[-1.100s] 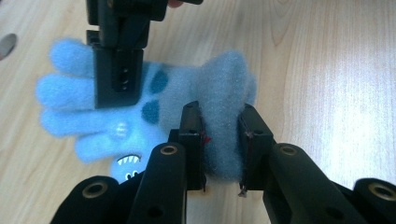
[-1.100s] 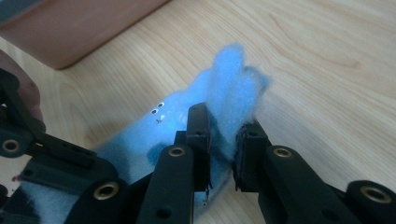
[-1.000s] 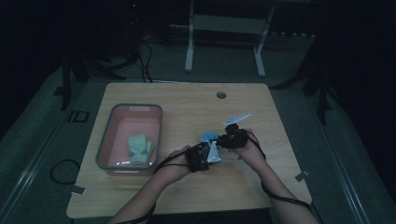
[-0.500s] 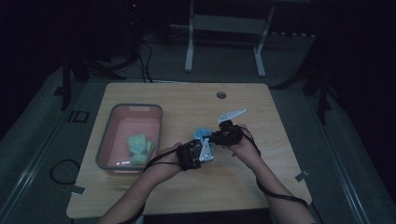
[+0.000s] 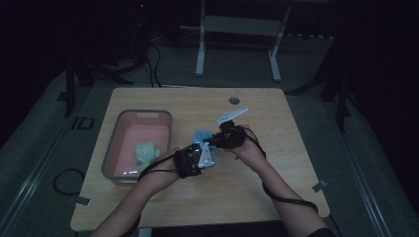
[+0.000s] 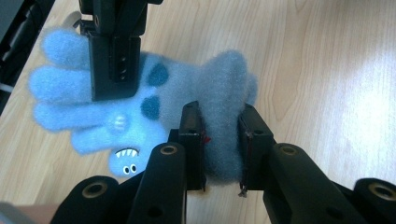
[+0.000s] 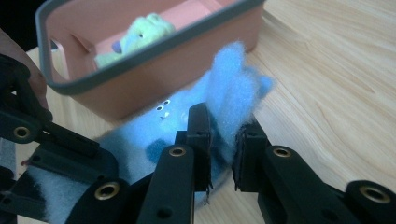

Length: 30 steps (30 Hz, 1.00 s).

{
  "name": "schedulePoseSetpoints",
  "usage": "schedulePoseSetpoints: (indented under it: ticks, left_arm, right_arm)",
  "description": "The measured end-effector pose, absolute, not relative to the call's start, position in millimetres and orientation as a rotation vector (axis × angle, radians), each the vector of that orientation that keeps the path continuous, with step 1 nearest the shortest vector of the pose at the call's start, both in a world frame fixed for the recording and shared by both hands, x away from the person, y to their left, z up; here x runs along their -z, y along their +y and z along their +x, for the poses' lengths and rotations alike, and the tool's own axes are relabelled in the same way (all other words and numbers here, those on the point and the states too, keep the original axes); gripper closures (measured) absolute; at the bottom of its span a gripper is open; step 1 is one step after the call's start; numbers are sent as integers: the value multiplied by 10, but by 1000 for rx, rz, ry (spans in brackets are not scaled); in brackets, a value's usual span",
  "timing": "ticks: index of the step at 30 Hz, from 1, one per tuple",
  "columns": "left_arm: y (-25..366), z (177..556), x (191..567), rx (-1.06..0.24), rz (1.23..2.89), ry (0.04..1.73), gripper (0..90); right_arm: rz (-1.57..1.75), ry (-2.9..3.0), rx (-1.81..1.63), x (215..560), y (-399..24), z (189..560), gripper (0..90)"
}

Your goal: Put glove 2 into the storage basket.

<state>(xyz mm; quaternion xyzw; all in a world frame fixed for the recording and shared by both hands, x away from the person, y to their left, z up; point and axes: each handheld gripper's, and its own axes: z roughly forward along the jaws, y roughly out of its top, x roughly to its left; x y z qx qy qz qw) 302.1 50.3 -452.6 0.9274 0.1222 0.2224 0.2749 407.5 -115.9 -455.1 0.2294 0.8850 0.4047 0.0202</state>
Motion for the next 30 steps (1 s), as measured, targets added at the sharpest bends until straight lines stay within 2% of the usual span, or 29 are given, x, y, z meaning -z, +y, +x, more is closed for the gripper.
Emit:
schedulePoseSetpoints:
  ticks: [15,30]
  left_arm:
    - [830,2964,4358,-635,2510,354,756]
    - [1245,2928,4285,-641,2531,403,756]
  right_arm:
    - [618,2757,-1273,4357,-772,4070,798]
    - [559,2777,-1321,4313,-325,4090,798]
